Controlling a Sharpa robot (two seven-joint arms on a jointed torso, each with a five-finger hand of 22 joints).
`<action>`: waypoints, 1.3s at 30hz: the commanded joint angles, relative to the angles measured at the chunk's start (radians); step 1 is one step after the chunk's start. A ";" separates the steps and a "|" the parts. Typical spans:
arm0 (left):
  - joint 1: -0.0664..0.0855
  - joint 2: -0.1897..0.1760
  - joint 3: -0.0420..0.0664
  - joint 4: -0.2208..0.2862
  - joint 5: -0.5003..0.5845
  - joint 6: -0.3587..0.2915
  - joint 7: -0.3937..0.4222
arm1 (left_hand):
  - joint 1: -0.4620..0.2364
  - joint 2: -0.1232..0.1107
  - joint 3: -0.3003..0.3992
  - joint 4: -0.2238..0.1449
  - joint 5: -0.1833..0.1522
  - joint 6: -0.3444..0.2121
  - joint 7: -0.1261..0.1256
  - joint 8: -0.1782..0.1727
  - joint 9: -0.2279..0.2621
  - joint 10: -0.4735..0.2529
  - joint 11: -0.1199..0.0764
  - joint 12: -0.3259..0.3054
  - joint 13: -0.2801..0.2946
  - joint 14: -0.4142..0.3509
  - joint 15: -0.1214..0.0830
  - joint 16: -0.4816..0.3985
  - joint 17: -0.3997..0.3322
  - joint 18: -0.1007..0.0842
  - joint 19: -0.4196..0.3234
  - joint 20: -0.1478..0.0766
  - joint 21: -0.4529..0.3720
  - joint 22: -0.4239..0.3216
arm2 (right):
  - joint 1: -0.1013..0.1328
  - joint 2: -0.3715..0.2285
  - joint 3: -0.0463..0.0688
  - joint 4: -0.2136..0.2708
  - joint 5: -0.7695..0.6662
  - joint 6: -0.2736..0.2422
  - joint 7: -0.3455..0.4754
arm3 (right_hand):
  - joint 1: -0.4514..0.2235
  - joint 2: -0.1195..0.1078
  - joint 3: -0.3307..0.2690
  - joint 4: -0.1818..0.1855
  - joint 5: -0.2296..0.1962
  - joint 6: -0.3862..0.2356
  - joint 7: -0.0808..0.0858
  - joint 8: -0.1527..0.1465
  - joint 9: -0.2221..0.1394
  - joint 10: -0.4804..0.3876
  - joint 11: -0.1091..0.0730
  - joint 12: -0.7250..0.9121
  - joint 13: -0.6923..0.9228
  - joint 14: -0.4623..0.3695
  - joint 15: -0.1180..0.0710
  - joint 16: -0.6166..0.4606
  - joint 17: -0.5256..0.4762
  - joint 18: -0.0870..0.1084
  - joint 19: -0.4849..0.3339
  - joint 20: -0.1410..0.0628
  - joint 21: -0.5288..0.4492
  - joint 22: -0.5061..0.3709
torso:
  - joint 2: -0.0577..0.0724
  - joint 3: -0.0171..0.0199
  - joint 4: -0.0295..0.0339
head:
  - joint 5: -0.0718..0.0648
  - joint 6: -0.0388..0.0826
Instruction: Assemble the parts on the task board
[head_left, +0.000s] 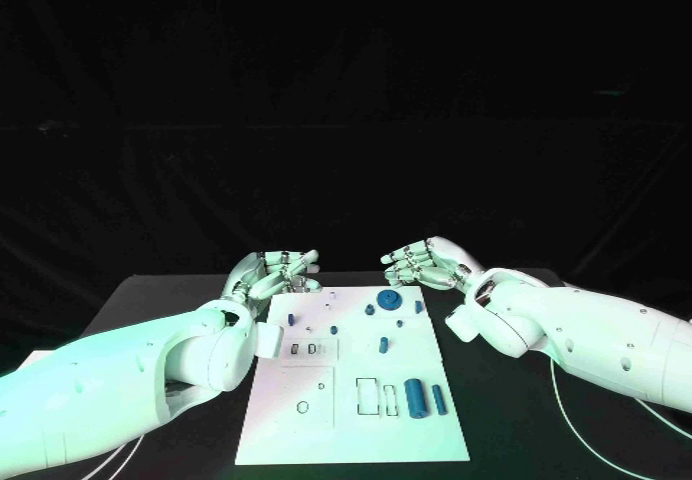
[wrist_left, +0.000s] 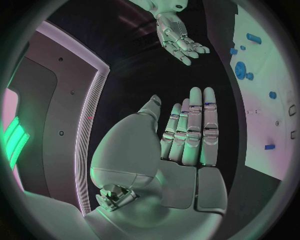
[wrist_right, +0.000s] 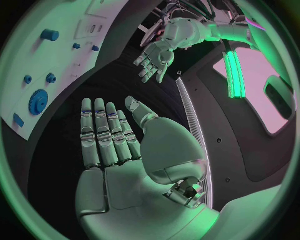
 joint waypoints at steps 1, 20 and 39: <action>0.006 -0.019 0.007 0.032 -0.022 0.050 0.005 | 0.011 -0.001 0.004 -0.008 0.004 0.019 -0.007 0.001 -0.001 0.027 -0.009 -0.004 0.003 0.027 -0.010 0.011 0.026 0.013 0.028 -0.011 0.007 0.001 | 0.013 0.001 0.007 -0.013 -0.269 -0.011 -0.060 | 0.000 -0.038 0.060 -0.003 -0.006 0.083 -0.009 -0.006 0.002 0.087 -0.023 -0.026 0.002 0.107 -0.032 0.000 0.003 0.015 0.117 -0.038 0.045 0.008 | 0.037 -0.0049 0.0062 | -0.006 0.009; 0.027 -0.091 0.023 0.183 0.109 0.114 -0.029 | 0.007 -0.004 0.013 -0.014 0.004 0.010 -0.003 -0.015 -0.004 0.034 -0.006 -0.009 0.005 0.006 -0.008 0.033 0.078 0.008 0.040 -0.014 -0.007 -0.004 | 0.069 0.046 0.031 -0.010 -0.974 0.101 -0.388 | 0.007 -0.111 0.063 0.016 -0.008 0.152 -0.055 -0.020 0.002 0.169 -0.079 -0.040 0.008 0.428 -0.129 0.195 0.124 0.010 0.333 -0.151 0.244 0.101 | 0.132 -0.0163 0.0402 | -0.032 0.036; 0.031 -0.083 0.024 0.202 0.118 0.143 -0.037 | 0.033 0.002 0.084 -0.049 0.022 -0.011 0.004 -0.014 -0.003 0.006 -0.001 0.000 -0.001 -0.045 -0.004 0.077 0.123 0.008 0.035 -0.011 -0.024 -0.008 | 0.094 0.085 0.032 -0.012 -1.139 0.173 -0.432 | 0.009 -0.131 0.127 0.048 -0.057 0.164 -0.067 -0.026 0.002 0.185 -0.089 -0.062 0.008 0.439 -0.137 0.328 0.287 0.010 0.345 -0.167 0.343 0.158 | 0.185 -0.0261 0.0512 | -0.045 0.041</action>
